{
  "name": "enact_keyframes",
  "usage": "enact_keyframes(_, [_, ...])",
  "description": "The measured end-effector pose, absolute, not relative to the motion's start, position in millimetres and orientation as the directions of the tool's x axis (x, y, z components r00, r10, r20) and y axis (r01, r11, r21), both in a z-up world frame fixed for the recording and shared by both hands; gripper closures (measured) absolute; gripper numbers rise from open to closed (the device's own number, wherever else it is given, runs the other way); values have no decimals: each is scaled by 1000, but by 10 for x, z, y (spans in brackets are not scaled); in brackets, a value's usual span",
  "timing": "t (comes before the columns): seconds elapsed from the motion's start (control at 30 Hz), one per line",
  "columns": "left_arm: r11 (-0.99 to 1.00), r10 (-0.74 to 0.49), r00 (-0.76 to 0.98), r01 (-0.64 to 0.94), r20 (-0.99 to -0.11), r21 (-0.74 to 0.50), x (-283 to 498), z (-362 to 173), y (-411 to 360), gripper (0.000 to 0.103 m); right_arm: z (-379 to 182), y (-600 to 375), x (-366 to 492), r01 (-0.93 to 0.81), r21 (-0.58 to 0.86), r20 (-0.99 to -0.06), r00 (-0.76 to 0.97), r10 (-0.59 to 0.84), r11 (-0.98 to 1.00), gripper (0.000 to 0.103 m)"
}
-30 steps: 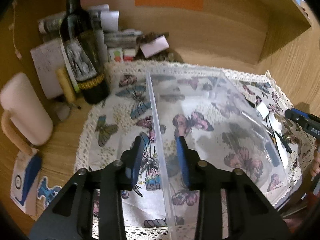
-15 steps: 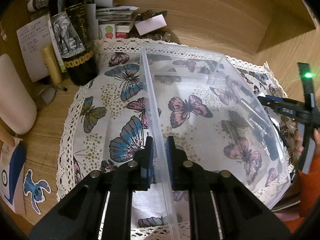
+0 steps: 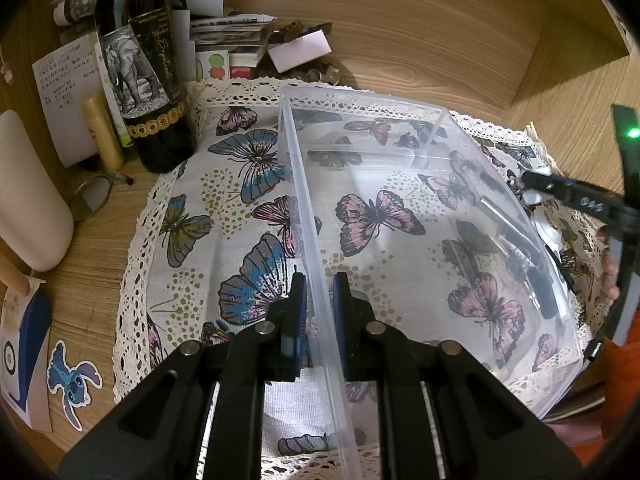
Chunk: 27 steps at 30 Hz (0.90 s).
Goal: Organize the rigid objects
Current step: 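Close the right tool on the white plug adapter and lift it, then carry the white plug into the clear box and open the right tool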
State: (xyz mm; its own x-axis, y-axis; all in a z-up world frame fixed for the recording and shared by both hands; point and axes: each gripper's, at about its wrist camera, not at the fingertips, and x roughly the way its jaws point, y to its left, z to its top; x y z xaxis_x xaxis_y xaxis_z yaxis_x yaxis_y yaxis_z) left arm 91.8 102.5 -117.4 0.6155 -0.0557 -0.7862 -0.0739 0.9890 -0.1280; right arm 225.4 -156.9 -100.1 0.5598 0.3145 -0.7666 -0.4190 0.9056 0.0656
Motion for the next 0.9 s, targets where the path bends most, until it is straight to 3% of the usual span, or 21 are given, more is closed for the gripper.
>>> enact_keyframes(0.43, [991,-54,609,-63,-791,-117,921,-1176,1015,90,-415,-1159,1734,-544,92,-642,608,467,834,63])
enact_keyframes(0.9, [993,-54,620,-48,-783,-107,908,-1185,1003,89,-669,-530,1700,-645,95,-709,491,506,759,63])
